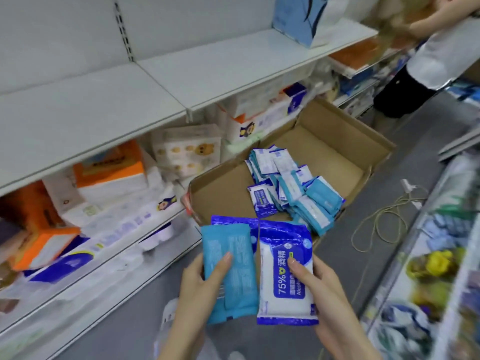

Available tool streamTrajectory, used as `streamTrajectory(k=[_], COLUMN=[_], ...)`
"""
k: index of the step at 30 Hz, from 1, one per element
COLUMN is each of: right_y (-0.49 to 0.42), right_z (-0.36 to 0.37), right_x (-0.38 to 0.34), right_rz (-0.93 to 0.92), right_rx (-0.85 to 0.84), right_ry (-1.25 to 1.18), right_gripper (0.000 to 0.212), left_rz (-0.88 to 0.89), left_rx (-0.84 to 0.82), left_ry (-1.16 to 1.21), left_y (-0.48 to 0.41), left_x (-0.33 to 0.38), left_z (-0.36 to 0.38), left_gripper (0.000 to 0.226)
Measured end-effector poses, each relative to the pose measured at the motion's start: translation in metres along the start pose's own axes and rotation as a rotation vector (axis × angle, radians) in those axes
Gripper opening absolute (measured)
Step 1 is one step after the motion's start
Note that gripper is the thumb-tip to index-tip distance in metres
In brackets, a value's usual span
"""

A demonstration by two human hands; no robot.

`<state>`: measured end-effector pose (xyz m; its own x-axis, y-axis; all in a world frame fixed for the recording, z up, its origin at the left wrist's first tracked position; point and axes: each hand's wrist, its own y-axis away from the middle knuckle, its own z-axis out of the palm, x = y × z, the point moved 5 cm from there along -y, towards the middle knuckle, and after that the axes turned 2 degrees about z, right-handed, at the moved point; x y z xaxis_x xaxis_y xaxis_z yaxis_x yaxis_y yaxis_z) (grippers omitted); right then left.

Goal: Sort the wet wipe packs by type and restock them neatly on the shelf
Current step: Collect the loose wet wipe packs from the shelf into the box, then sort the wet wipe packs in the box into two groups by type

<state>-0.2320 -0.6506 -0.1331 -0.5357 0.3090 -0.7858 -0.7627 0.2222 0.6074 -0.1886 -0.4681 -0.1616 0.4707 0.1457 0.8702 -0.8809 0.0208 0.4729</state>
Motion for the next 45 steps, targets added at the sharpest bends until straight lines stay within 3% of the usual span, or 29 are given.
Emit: streamTrajectory(k=[5, 9, 15, 21, 25, 31, 33, 37, 40, 43, 45], right_y=[-0.015, -0.050, -0.134, -0.233, -0.296, -0.402, -0.438, -0.496, -0.512, -0.520, -0.525], right_z=[-0.063, -0.092, -0.135, -0.179, -0.187, -0.190, -0.190, -0.188, -0.188, -0.192, -0.194], right_x=[0.002, 0.003, -0.003, -0.045, -0.085, -0.107, -0.108, -0.106, -0.107, -0.111, -0.110], right_rz=[0.045, 0.111, 0.229, 0.272, 0.228, 0.184, 0.119, -0.002, -0.113, -0.212, -0.168], right_rx=[0.023, 0.018, 0.040, 0.057, -0.061, -0.186, -0.194, -0.241, -0.360, -0.414, -0.425], right_ry=[-0.057, -0.092, -0.001, 0.108, 0.205, 0.303, 0.340, 0.411, 0.549, 0.669, 0.642], right_gripper=[0.045, 0.048, 0.050, 0.035, 0.049, 0.021, 0.022, 0.043, 0.034, 0.022, 0.017], left_rz=[-0.026, -0.017, -0.141, -0.183, -0.177, -0.143, -0.130, -0.088, -0.065, -0.033, -0.020], left_rx=[-0.062, -0.054, -0.010, 0.056, 0.114, 0.267, 0.303, 0.468, 0.648, 0.690, 0.728], left_ry=[-0.046, -0.123, -0.119, 0.016, 0.147, 0.198, 0.175, -0.108, -0.347, -0.378, -0.368], left_y=[0.003, -0.023, -0.086, -0.159, -0.206, -0.292, -0.320, -0.350, -0.347, -0.344, -0.340], left_x=[-0.028, -0.042, -0.083, -0.098, -0.091, -0.104, -0.113, -0.133, -0.142, -0.149, -0.151], left_z=[0.082, 0.117, 0.175, 0.245, 0.283, 0.315, 0.326, 0.343, 0.349, 0.351, 0.351], left_gripper=[0.018, 0.050, 0.038, 0.028, 0.022, 0.061, 0.057, 0.058, 0.066, 0.073, 0.073])
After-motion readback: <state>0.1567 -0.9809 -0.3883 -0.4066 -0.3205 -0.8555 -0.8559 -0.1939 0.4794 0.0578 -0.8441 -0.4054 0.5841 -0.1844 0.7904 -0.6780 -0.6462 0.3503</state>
